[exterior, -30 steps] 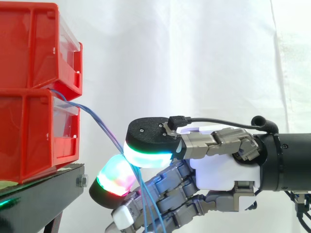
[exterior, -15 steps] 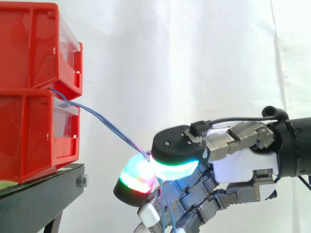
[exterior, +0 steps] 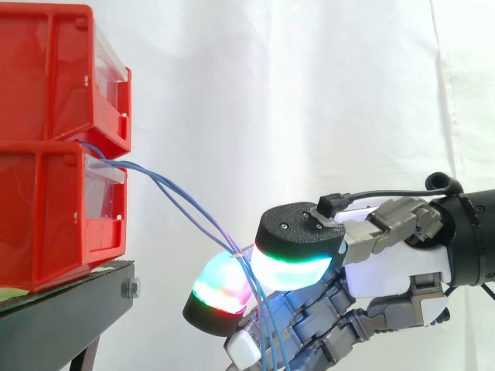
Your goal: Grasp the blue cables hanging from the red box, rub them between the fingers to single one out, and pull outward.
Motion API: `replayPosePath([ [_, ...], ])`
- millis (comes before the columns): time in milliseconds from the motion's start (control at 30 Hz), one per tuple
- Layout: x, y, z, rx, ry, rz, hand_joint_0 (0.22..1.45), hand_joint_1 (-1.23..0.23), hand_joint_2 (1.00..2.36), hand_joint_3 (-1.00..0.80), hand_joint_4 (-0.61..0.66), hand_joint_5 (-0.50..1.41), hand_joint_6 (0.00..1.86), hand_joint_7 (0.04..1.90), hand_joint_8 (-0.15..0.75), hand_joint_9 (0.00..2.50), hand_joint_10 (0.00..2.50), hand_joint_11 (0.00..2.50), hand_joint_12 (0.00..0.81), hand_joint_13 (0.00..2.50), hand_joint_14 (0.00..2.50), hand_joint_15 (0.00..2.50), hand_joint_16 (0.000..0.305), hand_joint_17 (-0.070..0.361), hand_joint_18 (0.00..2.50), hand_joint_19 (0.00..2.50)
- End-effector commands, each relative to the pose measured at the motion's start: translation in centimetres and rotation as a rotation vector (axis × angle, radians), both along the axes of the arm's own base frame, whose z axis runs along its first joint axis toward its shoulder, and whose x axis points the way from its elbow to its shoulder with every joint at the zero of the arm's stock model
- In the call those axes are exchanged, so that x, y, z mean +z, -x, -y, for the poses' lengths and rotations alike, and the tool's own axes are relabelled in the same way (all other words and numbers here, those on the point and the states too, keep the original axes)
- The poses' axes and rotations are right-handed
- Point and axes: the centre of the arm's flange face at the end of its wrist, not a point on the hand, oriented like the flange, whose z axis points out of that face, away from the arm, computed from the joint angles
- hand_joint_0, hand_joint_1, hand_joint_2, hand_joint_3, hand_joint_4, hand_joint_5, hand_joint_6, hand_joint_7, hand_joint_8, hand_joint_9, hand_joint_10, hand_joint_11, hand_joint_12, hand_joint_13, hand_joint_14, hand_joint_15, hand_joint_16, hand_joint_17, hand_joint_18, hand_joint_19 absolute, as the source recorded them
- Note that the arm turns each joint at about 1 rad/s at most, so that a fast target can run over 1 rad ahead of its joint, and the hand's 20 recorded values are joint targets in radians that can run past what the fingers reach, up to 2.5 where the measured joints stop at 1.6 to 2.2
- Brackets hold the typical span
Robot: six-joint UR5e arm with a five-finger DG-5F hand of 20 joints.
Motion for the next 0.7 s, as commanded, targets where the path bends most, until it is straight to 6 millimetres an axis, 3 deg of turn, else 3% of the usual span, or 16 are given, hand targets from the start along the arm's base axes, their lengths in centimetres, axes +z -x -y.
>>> replayPosePath([
  [0,0.0,0.0,0.0,0.000,-0.005,-0.002,0.60,-0.87,1.00,-0.50,0.26,-0.19,0.84,0.91,0.337,0.81,0.01,0.57,0.405,0.66,0.01,0.36,0.059,0.132,0.83,0.48],
  [267,1.3,0.3,-0.2,0.001,-0.007,0.001,0.59,-0.83,1.00,-0.50,0.26,-0.17,0.84,0.95,0.349,0.85,0.01,0.57,0.405,0.67,0.01,0.36,0.059,0.132,0.84,0.50],
  [667,1.3,0.5,-0.2,0.001,-0.007,-0.012,0.56,-0.79,1.00,-0.50,0.27,-0.15,0.85,0.99,0.366,0.94,0.01,0.60,0.409,0.74,0.01,0.38,0.059,0.132,0.90,0.50],
])
